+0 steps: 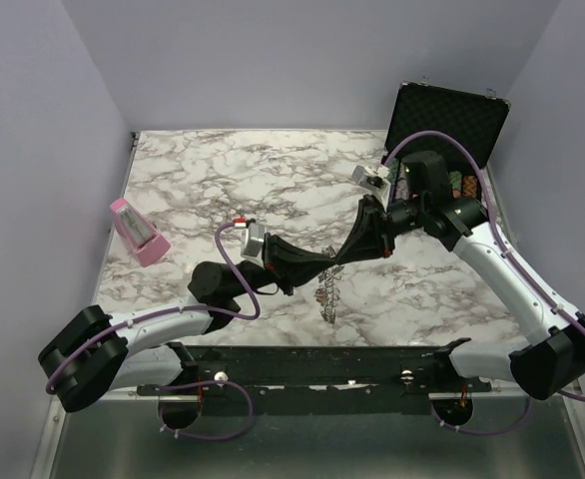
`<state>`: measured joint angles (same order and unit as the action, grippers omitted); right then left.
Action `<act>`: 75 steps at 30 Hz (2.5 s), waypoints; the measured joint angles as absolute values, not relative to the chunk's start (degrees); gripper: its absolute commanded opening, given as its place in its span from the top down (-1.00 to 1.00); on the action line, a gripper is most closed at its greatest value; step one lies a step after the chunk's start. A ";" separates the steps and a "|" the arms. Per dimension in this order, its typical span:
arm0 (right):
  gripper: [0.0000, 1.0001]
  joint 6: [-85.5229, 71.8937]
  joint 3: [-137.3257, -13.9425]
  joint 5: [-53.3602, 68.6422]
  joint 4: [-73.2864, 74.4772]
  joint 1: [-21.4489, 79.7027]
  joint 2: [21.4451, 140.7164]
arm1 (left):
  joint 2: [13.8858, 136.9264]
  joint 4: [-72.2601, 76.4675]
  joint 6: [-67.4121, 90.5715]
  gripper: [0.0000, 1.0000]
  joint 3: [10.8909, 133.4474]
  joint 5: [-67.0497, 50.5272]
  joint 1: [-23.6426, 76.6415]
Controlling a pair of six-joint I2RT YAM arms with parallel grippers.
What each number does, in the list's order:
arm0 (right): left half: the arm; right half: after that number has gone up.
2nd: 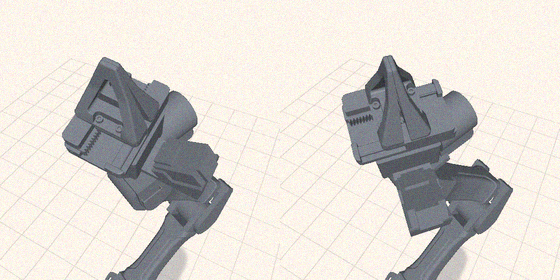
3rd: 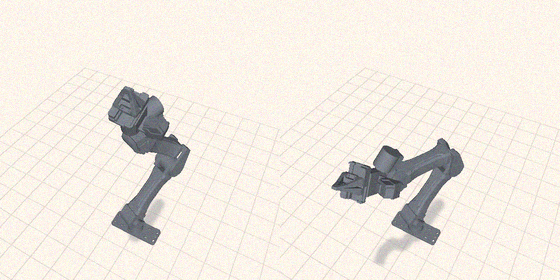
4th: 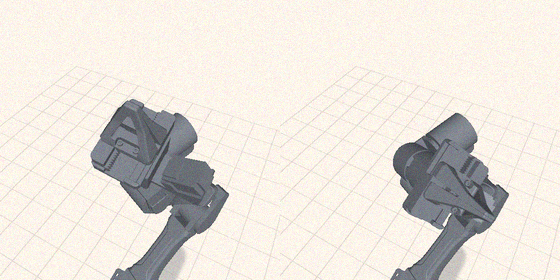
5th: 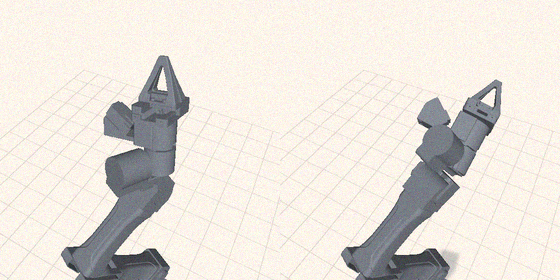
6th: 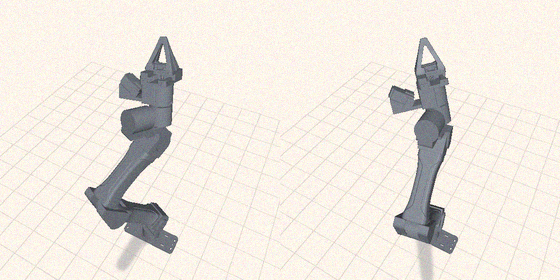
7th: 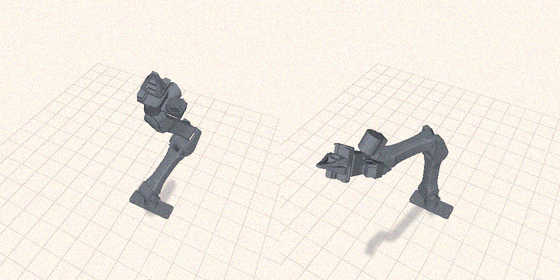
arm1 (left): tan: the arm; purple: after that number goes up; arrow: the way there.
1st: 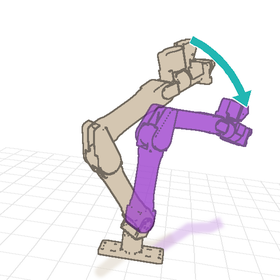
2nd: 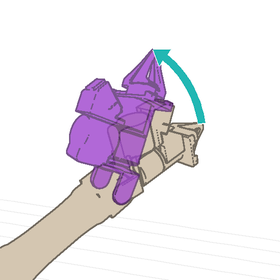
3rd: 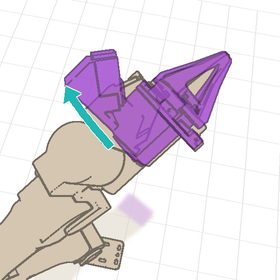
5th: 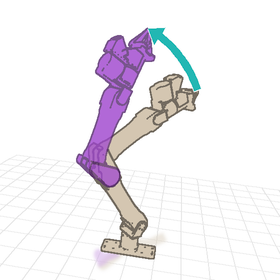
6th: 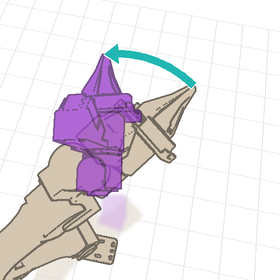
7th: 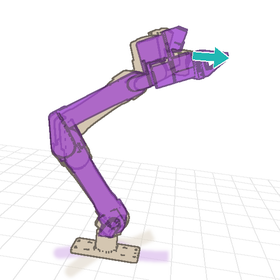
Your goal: Put the keys on the keyring
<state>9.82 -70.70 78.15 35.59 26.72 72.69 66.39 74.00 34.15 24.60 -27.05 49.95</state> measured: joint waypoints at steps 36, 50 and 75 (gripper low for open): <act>0.99 48.84 -94.89 50.22 75.96 28.34 84.60 | 57.63 15.31 10.68 -0.05 43.51 -22.72 50.94; 0.99 49.12 -94.89 50.19 76.42 28.56 84.60 | 64.86 17.89 9.89 0.53 46.06 -22.55 52.27; 0.99 49.12 -94.50 50.70 77.62 28.56 84.42 | 67.02 13.98 9.45 0.77 49.28 -23.94 52.27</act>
<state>49.12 -94.50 50.70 77.62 28.56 84.42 67.02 13.98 9.45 49.28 -23.94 52.27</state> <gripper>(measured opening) 0.007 0.159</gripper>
